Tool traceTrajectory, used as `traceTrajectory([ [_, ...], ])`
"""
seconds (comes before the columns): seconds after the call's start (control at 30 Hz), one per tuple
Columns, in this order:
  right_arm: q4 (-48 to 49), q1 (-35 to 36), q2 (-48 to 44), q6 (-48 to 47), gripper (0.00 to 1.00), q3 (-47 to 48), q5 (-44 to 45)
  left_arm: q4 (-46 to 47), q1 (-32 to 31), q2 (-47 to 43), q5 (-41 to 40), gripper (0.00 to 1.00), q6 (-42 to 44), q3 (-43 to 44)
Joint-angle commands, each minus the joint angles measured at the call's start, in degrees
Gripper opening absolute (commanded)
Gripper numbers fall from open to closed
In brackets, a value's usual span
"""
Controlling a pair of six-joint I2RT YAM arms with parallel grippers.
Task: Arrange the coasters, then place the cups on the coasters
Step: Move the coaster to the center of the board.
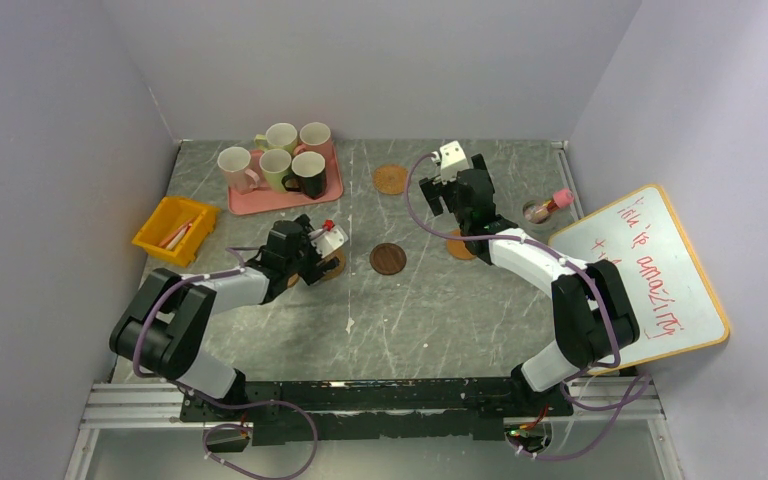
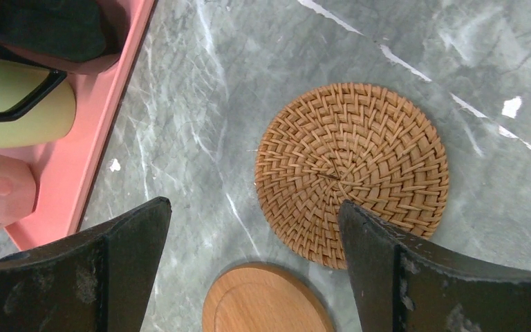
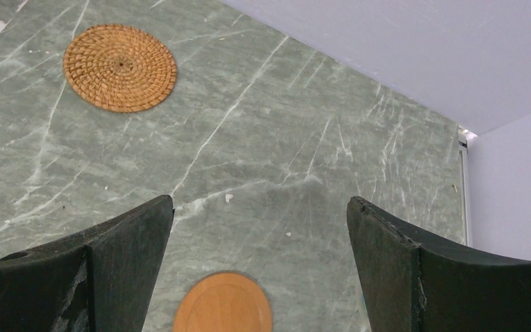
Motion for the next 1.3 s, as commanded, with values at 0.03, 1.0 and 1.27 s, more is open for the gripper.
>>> traceTrajectory([
  [0.03, 1.3, -0.3, -0.9, 0.7, 1.00, 0.6, -0.8, -1.8, -0.1, -1.3, 3.3, 0.96, 0.8, 0.8],
  [1.0, 1.2, -0.4, -1.0, 0.8, 1.00, 0.6, -0.9, -8.6, 1.1, -6.7, -9.7, 0.96, 2.5, 5.1],
  [1.27, 1.1, -0.3, -1.2, 0.8, 1.00, 0.6, -1.0, -17.2, 1.3, -4.5, -12.0, 0.96, 5.5, 8.2],
])
